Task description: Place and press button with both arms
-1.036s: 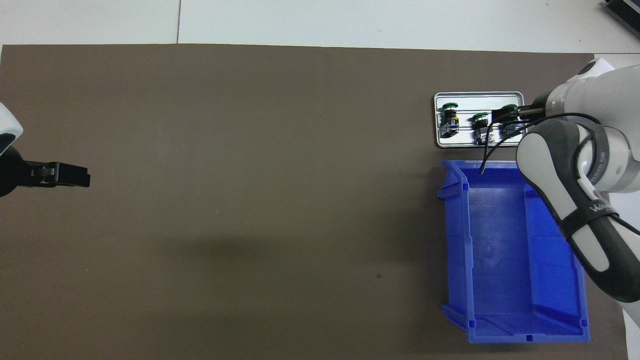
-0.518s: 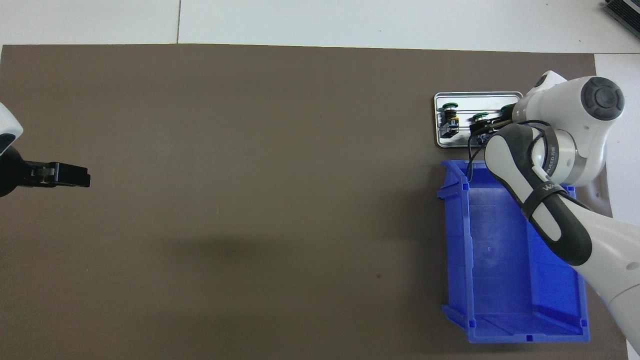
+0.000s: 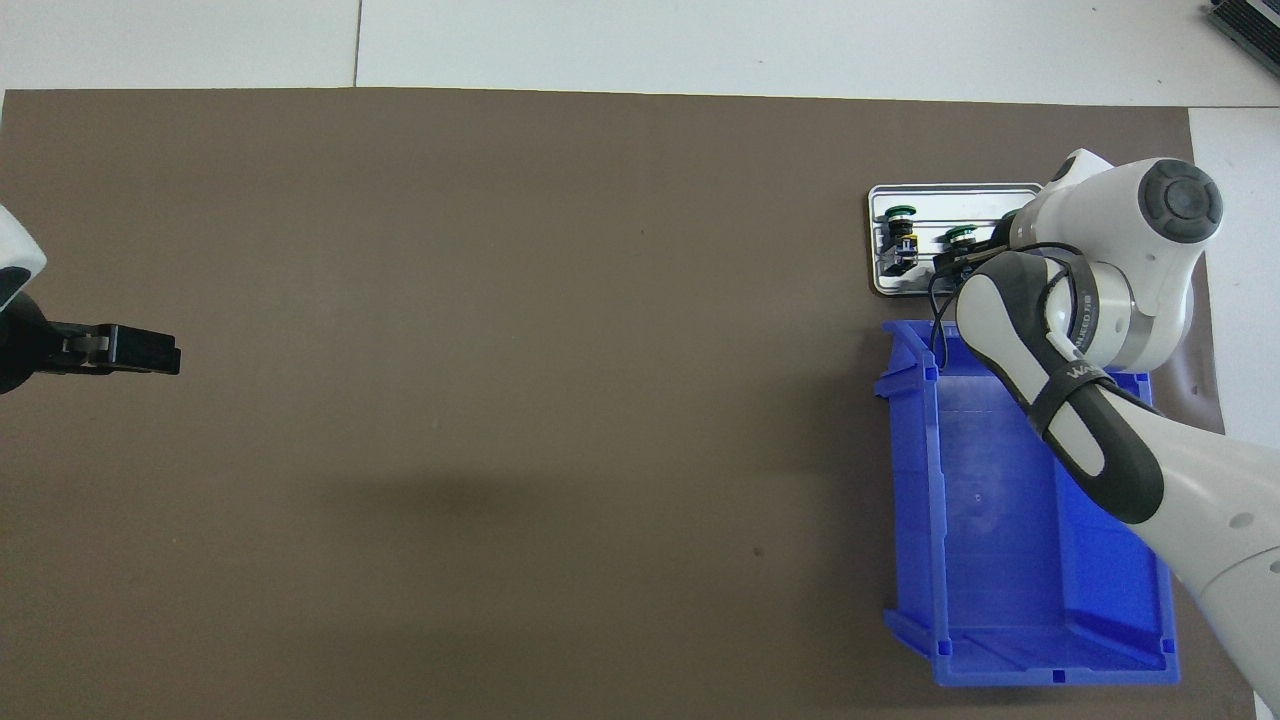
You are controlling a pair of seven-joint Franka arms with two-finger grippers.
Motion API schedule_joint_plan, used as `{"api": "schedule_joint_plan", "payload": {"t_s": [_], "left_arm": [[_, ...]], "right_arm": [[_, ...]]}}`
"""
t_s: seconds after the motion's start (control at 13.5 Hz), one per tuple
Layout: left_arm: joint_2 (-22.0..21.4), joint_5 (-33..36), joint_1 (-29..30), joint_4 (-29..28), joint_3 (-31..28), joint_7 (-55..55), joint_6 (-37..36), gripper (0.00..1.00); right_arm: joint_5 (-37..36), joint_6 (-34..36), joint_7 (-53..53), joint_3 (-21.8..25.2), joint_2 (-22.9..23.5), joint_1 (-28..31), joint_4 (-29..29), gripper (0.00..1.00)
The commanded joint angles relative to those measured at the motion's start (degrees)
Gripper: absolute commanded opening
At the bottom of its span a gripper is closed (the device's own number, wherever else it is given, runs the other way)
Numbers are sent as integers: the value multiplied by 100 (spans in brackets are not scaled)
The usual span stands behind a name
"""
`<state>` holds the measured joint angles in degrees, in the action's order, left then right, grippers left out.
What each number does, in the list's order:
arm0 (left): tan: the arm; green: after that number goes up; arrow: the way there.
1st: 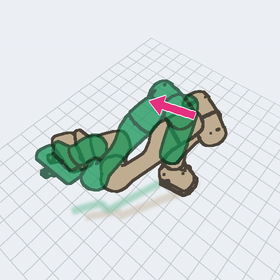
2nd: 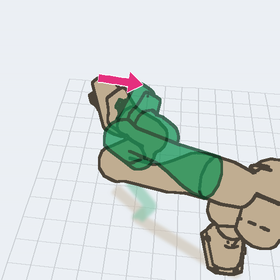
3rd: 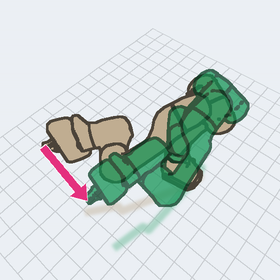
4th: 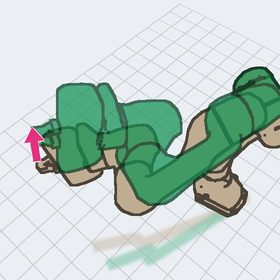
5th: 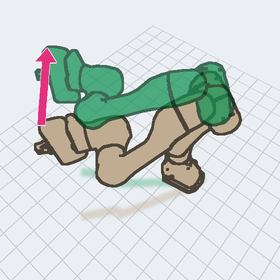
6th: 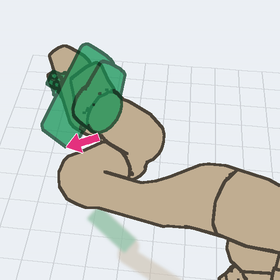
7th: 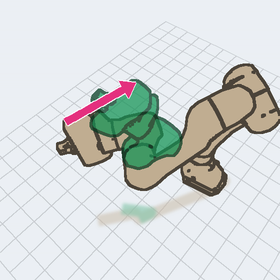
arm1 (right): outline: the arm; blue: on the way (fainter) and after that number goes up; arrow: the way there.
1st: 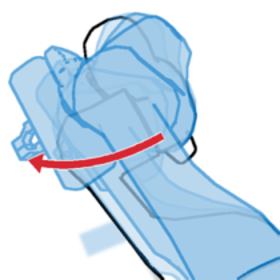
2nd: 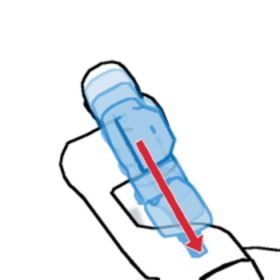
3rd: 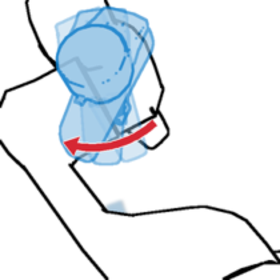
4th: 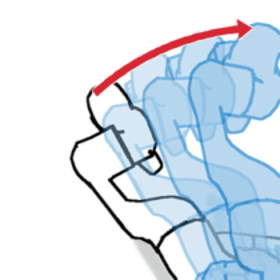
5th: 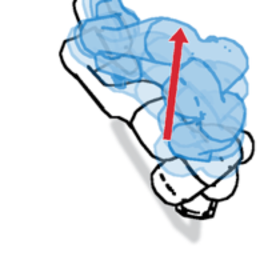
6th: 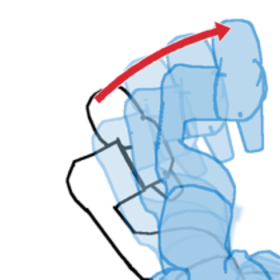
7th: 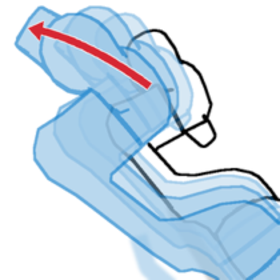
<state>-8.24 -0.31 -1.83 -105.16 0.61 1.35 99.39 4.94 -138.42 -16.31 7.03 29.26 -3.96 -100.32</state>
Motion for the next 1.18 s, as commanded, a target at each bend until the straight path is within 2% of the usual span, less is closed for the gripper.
{"api": "schedule_joint_plan", "payload": {"t_s": [0.0,0.07,0.3,0.52,0.89,1.11], "left_arm": [[-170,93,16,-189,1,58,63,100],[-170,93,25,-189,1,58,63,100],[-170,93,25,-189,1,58,63,100],[-170,93,16,-189,1,58,63,100],[-170,93,25,-189,1,58,63,100],[-170,93,16,-189,1,58,63,100]], "right_arm": [[384,-150,-171,-79,124,80,39,36],[385,-150,-215,-79,124,89,48,0],[393,42,-128,-70,133,124,380,0],[166,787,625,-26,89,45,1065,0],[-247,2615,3276,-9,-7,-157,2419,0],[-327,3083,5360,-17,-288,-437,2579,0]]}}
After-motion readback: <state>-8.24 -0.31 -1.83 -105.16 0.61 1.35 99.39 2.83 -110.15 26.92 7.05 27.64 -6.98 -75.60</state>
